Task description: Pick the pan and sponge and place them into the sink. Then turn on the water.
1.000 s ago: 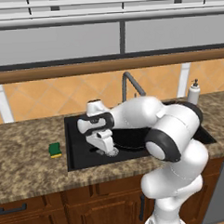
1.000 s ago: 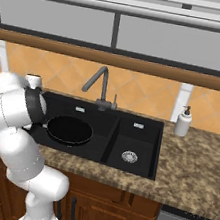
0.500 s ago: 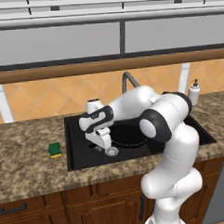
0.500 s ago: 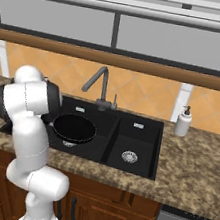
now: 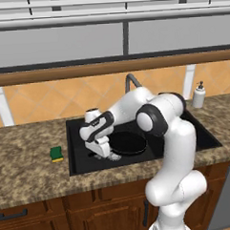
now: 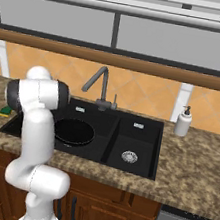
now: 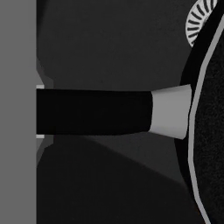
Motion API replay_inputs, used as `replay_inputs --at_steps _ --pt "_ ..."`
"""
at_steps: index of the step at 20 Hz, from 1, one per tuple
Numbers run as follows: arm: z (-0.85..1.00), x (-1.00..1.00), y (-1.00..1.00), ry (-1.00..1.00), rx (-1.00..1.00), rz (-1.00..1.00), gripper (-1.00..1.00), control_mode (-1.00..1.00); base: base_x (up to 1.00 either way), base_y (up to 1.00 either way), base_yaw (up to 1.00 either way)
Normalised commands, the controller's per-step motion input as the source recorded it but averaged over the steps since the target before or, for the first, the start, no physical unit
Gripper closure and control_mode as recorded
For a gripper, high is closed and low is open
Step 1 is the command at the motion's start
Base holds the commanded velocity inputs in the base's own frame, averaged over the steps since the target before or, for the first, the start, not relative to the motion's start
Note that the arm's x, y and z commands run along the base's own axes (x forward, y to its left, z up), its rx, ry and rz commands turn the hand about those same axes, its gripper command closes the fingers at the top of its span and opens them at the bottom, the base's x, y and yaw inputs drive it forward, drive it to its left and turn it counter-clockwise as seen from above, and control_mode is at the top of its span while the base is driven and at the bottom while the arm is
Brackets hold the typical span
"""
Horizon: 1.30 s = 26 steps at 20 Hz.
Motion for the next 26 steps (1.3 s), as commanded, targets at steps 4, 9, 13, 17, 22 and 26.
replay_inputs --at_steps 4,9,13,17,22,26 --pt "-0.34 0.10 0.04 0.00 0.00 0.00 1.00 -1.00 0.00 0.00 0.00" --pt "-0.35 0.15 0.11 0.00 -0.01 0.00 1.00 -1.00 0.00 0.00 0.00" --pt "-0.26 0.24 0.09 0.00 0.00 0.00 1.00 -1.00 0.00 0.00 0.00" --pt "-0.18 0.33 0.09 0.00 0.00 0.00 1.00 -1.00 0.00 0.00 0.00" --pt "-0.24 0.38 0.08 0.00 0.00 0.00 1.00 -1.00 0.00 0.00 0.00" --pt "-0.35 0.32 0.09 0.00 0.00 0.00 1.00 -1.00 0.00 0.00 0.00"
